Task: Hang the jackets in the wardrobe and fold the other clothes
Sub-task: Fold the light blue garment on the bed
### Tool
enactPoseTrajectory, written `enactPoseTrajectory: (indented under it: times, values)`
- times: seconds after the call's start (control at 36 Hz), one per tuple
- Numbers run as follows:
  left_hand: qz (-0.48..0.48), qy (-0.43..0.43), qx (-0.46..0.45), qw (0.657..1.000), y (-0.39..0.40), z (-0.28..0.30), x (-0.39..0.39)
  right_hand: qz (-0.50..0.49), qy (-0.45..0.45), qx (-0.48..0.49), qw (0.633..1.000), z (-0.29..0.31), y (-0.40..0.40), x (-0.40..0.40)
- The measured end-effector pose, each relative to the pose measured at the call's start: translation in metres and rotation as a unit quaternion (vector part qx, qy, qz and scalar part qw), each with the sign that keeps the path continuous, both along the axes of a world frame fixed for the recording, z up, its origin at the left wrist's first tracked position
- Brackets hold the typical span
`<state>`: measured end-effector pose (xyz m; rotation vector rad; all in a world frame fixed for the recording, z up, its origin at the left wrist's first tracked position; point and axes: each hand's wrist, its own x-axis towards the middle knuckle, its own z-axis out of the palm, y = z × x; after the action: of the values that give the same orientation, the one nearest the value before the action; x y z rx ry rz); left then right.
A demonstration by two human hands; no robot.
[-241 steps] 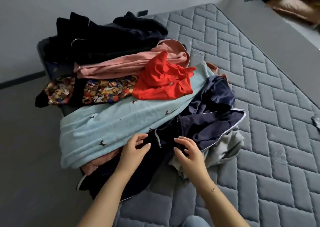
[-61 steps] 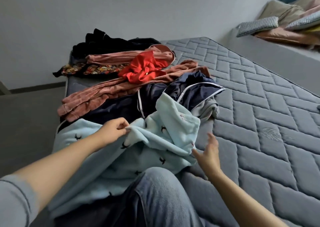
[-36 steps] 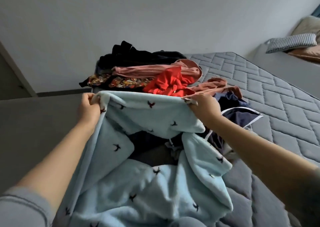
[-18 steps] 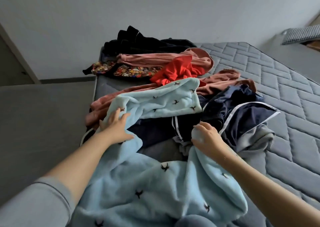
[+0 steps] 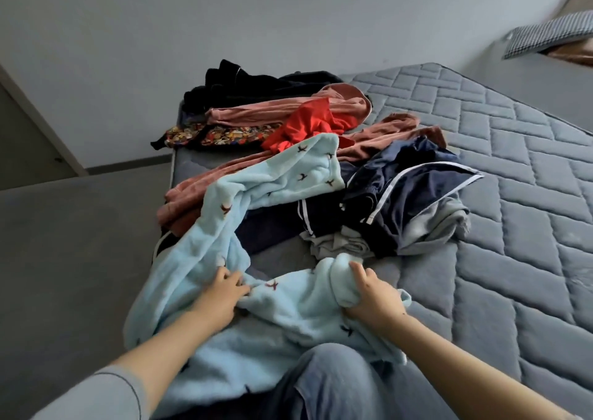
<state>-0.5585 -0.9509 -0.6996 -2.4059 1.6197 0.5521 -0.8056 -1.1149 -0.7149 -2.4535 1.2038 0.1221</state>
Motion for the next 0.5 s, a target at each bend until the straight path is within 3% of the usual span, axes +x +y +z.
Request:
enactPoseTrajectory:
  times: [0.08,0.25,0.39,0.5]
  values:
    - [0.095,0.157,-0.131,0.974,-0.004,0.013,-0.006,-0.006,-0.045,-0.023,0.999,0.018,-0.003,-0.007]
    - [0.178,0.173,-0.305,0.919,-0.045,0.074,-0.019,-0.073,-0.167,-0.142,0.973,0.086,-0.048,-0.052]
    - [0.2,0.211,-0.421,0.859,-0.125,0.131,-0.08,-0.173,-0.187,-0.231,0.939,0.15,-0.102,-0.114]
    - [0.23,0.395,-0.43,0.779,-0.202,0.159,-0.156,-0.24,-0.147,-0.245,0.928,0.175,-0.129,-0.172]
